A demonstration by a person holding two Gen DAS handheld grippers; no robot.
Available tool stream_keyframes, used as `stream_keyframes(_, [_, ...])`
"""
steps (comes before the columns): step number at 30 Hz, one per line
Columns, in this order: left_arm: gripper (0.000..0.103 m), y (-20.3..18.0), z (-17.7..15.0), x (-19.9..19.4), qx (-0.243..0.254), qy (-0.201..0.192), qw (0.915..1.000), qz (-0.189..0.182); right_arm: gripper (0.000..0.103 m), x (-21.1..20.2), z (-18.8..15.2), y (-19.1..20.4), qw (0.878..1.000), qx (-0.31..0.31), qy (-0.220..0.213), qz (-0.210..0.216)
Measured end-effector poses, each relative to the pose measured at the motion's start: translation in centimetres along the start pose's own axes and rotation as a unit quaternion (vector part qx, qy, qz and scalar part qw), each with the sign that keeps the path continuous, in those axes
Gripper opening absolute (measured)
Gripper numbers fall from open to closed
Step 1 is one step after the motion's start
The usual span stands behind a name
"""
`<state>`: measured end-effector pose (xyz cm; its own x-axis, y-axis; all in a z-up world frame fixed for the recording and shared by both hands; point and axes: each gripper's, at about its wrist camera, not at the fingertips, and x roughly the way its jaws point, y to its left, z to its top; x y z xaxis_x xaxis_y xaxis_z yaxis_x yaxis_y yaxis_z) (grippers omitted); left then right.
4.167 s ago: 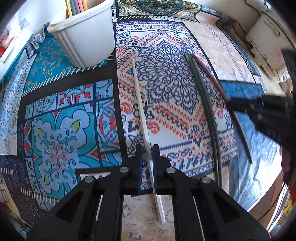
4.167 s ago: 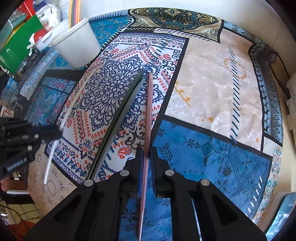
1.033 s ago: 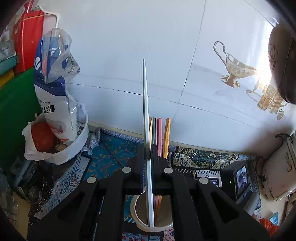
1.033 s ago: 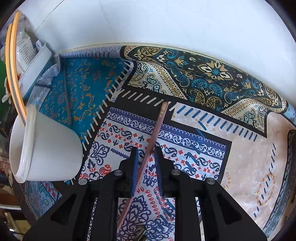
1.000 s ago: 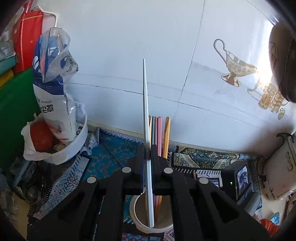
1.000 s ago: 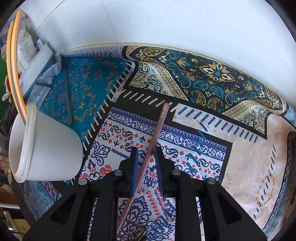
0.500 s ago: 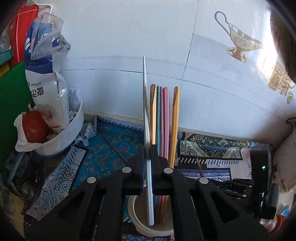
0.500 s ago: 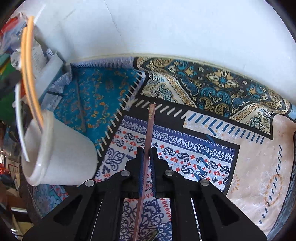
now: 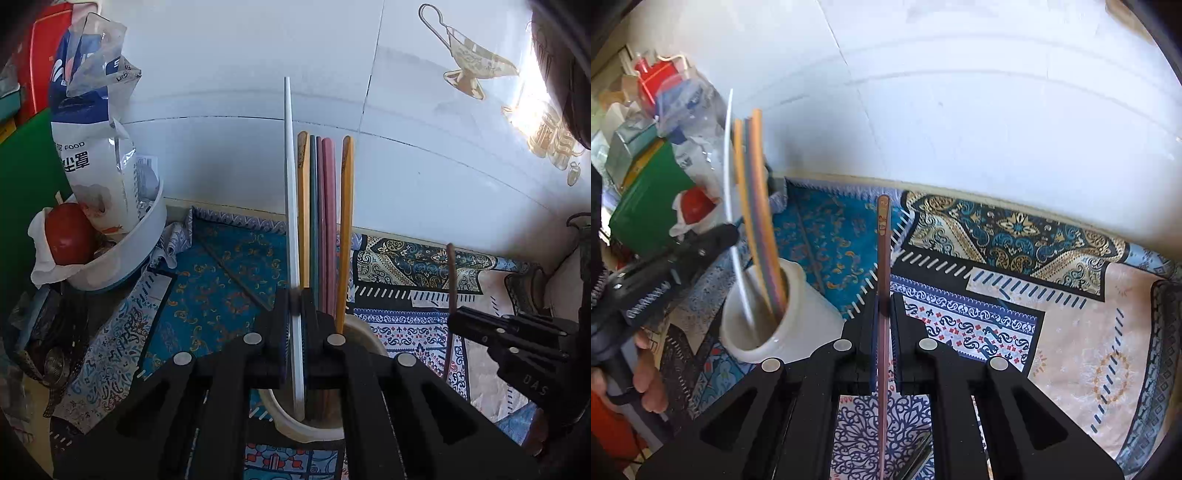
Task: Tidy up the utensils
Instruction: 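Lower the white stick into the cup with the left gripper while the right holds the brown stick above, then open the left gripper while the right lowers the brown stick into the cup and opens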
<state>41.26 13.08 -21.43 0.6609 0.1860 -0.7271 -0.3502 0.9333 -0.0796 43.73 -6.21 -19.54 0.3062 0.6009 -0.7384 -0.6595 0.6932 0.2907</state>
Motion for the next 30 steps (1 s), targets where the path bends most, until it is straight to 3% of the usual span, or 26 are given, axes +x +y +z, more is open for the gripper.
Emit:
stream_keyframes(11, [0.004, -0.1, -0.7, -1.0, 0.021, 0.018, 0.9996, 0.003, 0.005, -2.5, 0.9, 2.3, 0.998, -0.005, -0.058, 0.016])
stream_keyframes(25, [0.006, 0.3, -0.7, -5.0, 0.015, 0.007, 0.9997, -0.020, 0.005, -7.3, 3.1, 5.8, 0.991, -0.052, -0.121, 0.020])
stream_keyframes(28, [0.010, 0.6, -0.7, -5.7, 0.013, 0.007, 0.9996, -0.022, 0.005, -8.6, 3.9, 6.7, 0.988, -0.064, -0.140, 0.021])
stream_keyframes(30, [0.020, 0.9, -0.8, -6.3, 0.010, 0.007, 0.9996, -0.024, 0.005, -9.5, 4.5, 7.4, 0.985, -0.070, -0.153, 0.026])
